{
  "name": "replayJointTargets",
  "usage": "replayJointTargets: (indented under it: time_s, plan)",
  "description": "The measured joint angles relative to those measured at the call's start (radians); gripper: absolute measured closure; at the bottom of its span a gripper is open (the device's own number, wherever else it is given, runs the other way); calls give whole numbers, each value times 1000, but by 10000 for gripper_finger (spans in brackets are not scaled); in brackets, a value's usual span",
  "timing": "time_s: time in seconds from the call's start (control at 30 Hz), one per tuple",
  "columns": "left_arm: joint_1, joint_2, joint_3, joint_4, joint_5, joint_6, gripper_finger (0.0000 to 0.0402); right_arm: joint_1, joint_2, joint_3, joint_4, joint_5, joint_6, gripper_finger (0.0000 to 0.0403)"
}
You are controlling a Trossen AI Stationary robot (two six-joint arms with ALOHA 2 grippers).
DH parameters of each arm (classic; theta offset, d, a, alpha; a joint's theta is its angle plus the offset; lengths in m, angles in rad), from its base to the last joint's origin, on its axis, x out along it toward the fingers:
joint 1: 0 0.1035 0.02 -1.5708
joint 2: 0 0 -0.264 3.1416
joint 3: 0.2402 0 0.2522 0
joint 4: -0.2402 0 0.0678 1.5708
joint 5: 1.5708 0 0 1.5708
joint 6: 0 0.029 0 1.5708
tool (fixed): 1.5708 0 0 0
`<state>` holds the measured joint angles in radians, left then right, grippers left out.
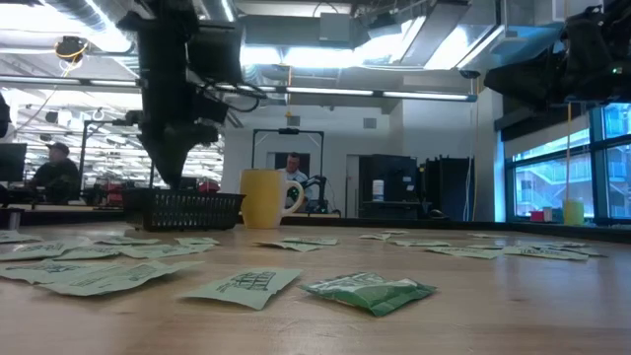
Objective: Pick and place Stevia / Truvia into bins
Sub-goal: Put the green stevia packet into the black bin
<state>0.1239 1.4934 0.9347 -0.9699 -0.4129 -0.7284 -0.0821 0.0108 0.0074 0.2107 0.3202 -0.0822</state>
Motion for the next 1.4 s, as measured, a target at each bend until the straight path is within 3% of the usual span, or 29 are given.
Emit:
replayJointTargets:
  time_s: [0.27,0.53,0.7,0.93,1.2,1.4]
  plan:
    - [-81,-13,147,-117,186,4,327,0,0,0,-26,0,5,268]
    - [-255,-13,215,-290,199,-309,327,0,0,0,-90,-3,170,268]
    - [-375,-13,169,-293,198,-503,327,0,0,0,-96,-5,255,268]
    - [-497,-13,71,-286,281,-800,327,0,0,0,-112,-8,288,268]
    - [-562,-13,-50,-228,326,-958,327,0,0,0,-112,-8,288,268]
    - [-564,-12,-146,-82,328,-975,327,0,0,0,-112,-8,287,268]
